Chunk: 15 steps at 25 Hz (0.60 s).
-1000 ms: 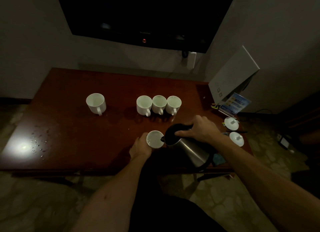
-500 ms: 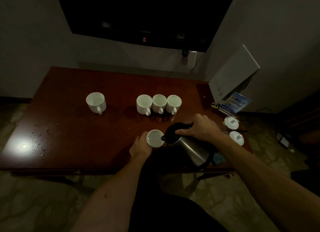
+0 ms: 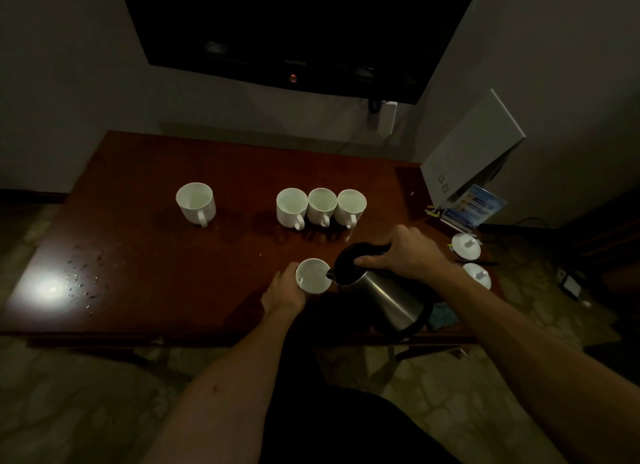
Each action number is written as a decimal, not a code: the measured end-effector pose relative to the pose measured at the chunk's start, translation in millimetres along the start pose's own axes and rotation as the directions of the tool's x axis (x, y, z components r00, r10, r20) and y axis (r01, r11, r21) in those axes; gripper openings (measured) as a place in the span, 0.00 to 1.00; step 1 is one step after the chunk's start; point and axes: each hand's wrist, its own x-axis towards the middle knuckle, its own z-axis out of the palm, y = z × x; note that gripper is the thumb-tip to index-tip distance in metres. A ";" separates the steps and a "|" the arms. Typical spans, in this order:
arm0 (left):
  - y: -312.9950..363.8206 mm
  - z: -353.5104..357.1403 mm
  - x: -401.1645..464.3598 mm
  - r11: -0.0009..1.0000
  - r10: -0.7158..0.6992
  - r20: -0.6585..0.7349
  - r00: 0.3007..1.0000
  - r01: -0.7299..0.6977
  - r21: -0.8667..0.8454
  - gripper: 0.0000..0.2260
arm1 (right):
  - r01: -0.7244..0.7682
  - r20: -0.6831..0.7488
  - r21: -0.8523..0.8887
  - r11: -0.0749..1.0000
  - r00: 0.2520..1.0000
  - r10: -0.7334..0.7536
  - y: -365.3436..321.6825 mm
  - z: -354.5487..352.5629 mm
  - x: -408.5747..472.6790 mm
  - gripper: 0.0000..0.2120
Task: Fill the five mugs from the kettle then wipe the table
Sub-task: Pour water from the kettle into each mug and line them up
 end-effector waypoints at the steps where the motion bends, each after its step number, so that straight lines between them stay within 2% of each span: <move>1: 0.1 -0.2 -0.2 1.000 0.004 -0.002 1.000 -0.004 0.003 0.17 | 0.007 -0.003 -0.002 1.000 1.000 -0.007 -0.7 0.7 0.3 0.20; 15: 2.8 -2.6 -4.0 1.000 -0.008 -0.010 1.000 0.007 -0.008 0.19 | 0.006 0.021 0.010 1.000 1.000 -0.007 -0.9 3.9 6.4 0.20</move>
